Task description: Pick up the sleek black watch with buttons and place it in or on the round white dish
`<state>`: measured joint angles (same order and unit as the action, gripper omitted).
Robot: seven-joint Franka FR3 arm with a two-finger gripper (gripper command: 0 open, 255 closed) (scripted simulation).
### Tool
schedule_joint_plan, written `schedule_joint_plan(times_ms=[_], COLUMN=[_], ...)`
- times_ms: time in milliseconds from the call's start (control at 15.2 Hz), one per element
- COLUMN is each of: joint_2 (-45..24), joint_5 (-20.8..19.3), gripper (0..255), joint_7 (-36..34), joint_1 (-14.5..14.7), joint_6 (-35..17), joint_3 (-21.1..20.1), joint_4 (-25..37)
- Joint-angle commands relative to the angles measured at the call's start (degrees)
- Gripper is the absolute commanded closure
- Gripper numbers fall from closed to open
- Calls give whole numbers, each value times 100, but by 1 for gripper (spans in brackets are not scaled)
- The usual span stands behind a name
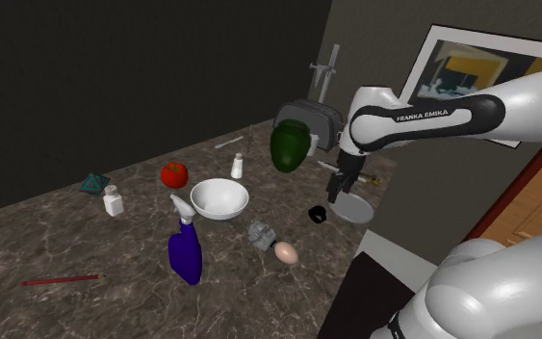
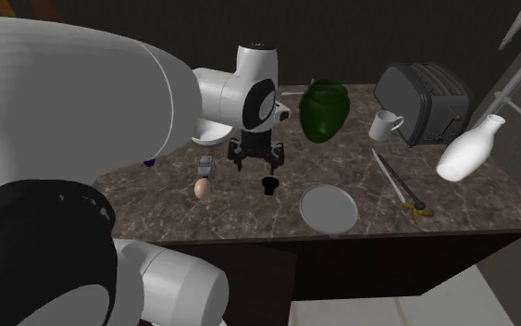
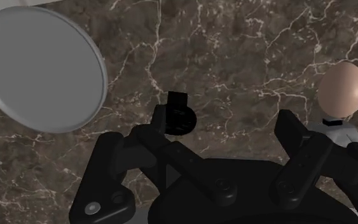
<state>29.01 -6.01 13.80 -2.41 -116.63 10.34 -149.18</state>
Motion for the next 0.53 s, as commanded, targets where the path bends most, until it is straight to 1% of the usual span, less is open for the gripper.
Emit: schedule_joint_plan(times_ms=[0, 198, 396, 462], joint_2=[-422, -1074, -1777, -1946], joint_5=[57, 205, 490, 581], gripper=[0, 0, 0, 0], joint_7=[138, 427, 796, 896], joint_1=[22, 54, 118, 134], joint_6=[-491, -1174, -1801, -1935], joint_3=[133, 355, 562, 604], joint_4=[29, 107, 273, 324])
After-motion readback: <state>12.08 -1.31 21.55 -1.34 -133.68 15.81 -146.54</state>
